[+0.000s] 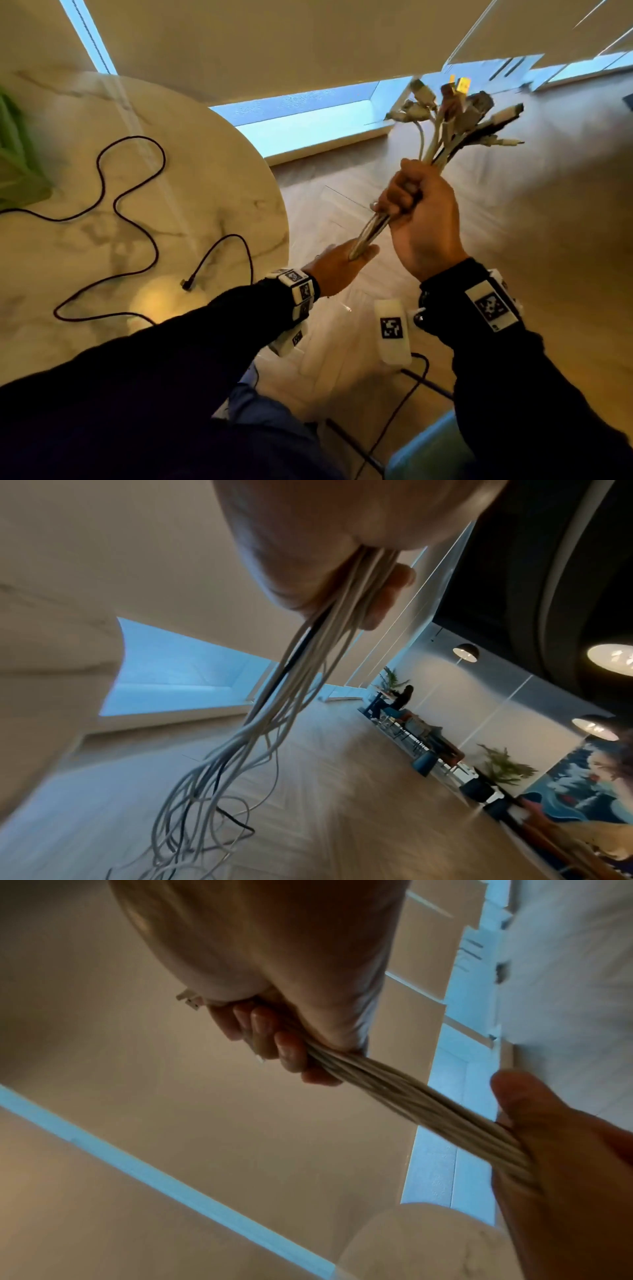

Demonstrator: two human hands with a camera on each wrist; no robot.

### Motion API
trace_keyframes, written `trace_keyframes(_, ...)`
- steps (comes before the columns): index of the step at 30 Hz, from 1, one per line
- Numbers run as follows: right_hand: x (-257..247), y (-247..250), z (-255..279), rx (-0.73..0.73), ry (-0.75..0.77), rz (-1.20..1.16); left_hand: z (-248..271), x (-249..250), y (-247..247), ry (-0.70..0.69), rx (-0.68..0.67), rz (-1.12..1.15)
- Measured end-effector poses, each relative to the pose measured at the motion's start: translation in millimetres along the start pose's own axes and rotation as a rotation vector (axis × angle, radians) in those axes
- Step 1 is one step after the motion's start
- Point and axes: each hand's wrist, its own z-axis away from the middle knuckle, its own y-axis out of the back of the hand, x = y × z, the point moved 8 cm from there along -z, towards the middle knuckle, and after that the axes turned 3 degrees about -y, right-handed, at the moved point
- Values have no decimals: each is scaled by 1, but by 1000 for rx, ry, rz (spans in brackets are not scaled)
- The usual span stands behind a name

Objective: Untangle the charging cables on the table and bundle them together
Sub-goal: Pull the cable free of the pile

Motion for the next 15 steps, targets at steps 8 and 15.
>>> trace_keyframes(8,-13,22,-37,55,16,85,12,-37,-29,58,-198,-81)
trace_keyframes(15,22,-10,-28,-288,-222,425,26,11,50,-102,-54,391)
